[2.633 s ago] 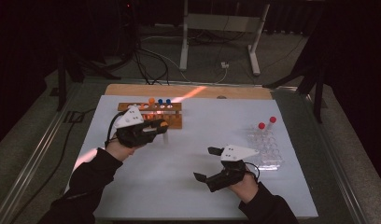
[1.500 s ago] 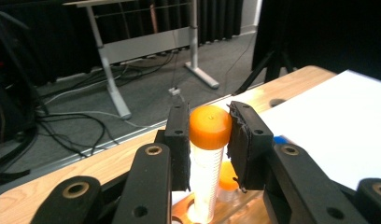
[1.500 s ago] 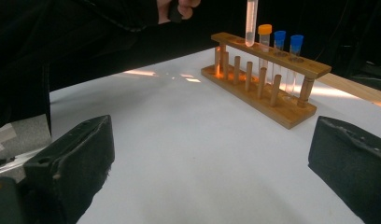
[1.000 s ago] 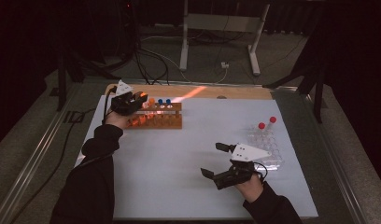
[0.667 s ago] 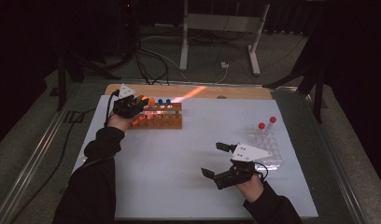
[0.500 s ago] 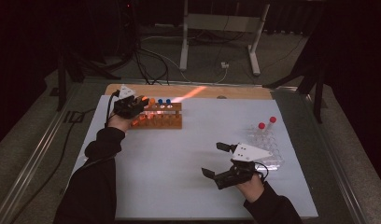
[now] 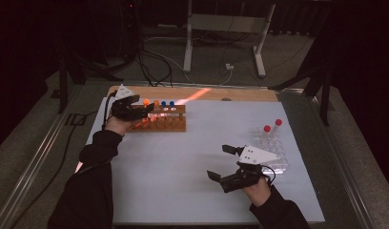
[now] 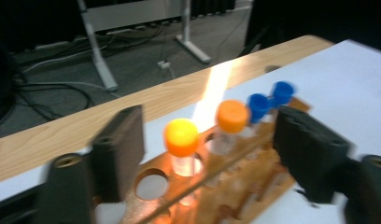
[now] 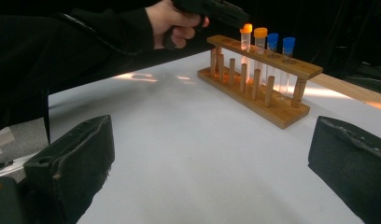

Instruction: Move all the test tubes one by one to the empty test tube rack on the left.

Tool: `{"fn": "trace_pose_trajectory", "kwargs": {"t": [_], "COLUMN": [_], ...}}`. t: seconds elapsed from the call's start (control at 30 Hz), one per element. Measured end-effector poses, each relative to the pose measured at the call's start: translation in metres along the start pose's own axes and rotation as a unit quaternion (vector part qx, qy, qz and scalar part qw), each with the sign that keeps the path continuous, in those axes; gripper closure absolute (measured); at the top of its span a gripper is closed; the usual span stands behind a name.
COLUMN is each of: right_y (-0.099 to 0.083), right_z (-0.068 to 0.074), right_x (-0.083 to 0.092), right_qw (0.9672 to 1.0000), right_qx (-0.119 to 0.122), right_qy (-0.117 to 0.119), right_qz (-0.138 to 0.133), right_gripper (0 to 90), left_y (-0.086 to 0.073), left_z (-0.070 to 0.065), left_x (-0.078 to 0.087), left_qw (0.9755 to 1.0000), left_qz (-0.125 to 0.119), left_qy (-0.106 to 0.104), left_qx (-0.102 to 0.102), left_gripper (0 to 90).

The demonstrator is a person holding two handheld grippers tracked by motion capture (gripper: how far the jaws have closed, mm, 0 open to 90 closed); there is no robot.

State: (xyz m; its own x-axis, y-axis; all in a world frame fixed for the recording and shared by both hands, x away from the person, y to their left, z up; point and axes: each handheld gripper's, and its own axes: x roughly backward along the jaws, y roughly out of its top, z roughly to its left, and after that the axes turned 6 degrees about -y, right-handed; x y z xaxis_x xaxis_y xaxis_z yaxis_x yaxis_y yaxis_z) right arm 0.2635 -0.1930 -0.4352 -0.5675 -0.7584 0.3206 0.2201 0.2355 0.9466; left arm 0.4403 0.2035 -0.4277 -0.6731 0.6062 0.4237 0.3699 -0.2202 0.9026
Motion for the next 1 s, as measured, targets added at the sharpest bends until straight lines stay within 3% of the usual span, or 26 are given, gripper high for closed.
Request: {"fn": "trace_pose_trajectory", "kwargs": {"t": [0.17,0.3,0.43,0.63,0.67,0.8,1.0], "right_y": [0.003,0.006,0.008,0.01,0.01,0.008,0.006], "right_z": [-0.006,-0.013,-0.024,-0.042,-0.045,-0.059,-0.081], "right_x": [0.006,0.013,0.023,0.037,0.04,0.05,0.063], "right_qw": [0.9999,0.9996,0.9987,0.9956,0.9951,0.992,0.9868], "right_qx": [0.0,0.002,-0.002,-0.004,-0.004,-0.007,-0.021], "right_qy": [-0.013,-0.027,-0.05,-0.093,-0.098,-0.126,-0.16], "right_qz": [-0.006,-0.01,-0.011,-0.007,-0.008,-0.006,0.013], "right_gripper": [0.0,0.0,0.0,0.0,0.0,0.0,0.1], "left_y": [0.004,0.003,-0.001,-0.011,-0.013,-0.022,-0.037], "left_z": [-0.01,-0.023,-0.038,-0.063,-0.067,-0.082,-0.102], "left_x": [0.019,0.032,0.044,0.054,0.055,0.059,0.058], "left_qw": [0.9992,0.9968,0.9939,0.9879,0.9857,0.9831,0.977], "left_qz": [-0.012,-0.014,-0.019,-0.026,-0.028,-0.028,-0.029], "left_qy": [-0.037,-0.078,-0.107,-0.15,-0.164,-0.177,-0.208], "left_qx": [-0.002,-0.012,-0.022,-0.03,-0.031,-0.038,-0.035], "left_gripper": [9.8,2.8,2.2,2.2,2.2,2.2,2.2]}}
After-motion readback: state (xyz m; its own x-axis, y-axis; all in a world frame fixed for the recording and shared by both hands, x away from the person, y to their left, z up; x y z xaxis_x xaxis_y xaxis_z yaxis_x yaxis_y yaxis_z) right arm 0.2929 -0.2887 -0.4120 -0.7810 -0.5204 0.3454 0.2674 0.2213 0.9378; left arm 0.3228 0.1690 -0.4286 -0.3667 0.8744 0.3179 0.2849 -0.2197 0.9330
